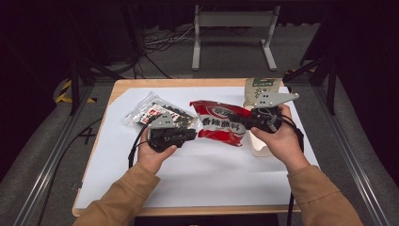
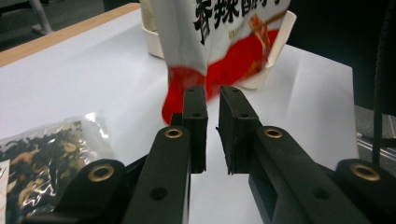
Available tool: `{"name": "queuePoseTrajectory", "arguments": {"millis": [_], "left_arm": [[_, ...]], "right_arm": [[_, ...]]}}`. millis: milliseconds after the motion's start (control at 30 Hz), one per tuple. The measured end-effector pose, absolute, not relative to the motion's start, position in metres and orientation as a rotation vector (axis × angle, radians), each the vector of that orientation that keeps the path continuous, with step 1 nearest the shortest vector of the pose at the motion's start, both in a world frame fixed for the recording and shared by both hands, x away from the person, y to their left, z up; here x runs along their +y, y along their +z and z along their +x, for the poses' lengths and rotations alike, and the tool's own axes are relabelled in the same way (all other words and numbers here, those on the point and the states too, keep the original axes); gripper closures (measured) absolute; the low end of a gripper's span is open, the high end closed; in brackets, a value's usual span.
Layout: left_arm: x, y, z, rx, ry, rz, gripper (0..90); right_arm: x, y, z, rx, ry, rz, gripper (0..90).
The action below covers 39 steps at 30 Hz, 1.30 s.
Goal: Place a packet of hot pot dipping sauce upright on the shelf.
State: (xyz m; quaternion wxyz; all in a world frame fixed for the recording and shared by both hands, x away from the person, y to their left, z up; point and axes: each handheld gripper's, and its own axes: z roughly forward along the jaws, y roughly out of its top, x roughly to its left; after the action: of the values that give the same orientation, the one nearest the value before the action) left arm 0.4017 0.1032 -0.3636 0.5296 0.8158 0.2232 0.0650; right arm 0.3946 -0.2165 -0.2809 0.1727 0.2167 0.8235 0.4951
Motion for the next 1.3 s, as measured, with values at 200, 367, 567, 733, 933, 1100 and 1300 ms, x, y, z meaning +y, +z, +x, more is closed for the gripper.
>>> {"name": "queuePoseTrajectory", "arguments": {"millis": [200, 367, 567, 733, 933, 1100, 1300], "left_arm": [[0.110, -0.364, 0.405, 0.562, 0.156, 1.938, 79.3], [0.116, -0.363, 0.407, 0.583, 0.173, 1.930, 72.4], [0.123, -0.362, 0.408, 0.616, 0.207, 1.930, 68.5], [0.130, -0.362, 0.409, 0.649, 0.221, 1.931, 63.5], [0.138, -0.362, 0.410, 0.677, 0.231, 1.932, 59.6], [0.143, -0.361, 0.412, 0.690, 0.240, 1.936, 58.3], [0.150, -0.361, 0.415, 0.713, 0.237, 1.933, 55.3]], "right_arm": [[-0.230, -0.272, 0.401, 2.302, 1.344, 0.574, 90.0], [-0.242, -0.263, 0.406, 2.294, 1.322, 0.544, 90.0], [-0.252, -0.255, 0.411, 2.289, 1.275, 0.501, 90.0], [-0.266, -0.249, 0.419, 2.280, 1.244, 0.466, 90.0], [-0.281, -0.243, 0.428, 2.278, 1.236, 0.407, 90.0], [-0.290, -0.240, 0.436, 2.277, 1.207, 0.397, 90.0], [-0.301, -0.241, 0.446, 2.276, 1.187, 0.413, 90.0]]}}
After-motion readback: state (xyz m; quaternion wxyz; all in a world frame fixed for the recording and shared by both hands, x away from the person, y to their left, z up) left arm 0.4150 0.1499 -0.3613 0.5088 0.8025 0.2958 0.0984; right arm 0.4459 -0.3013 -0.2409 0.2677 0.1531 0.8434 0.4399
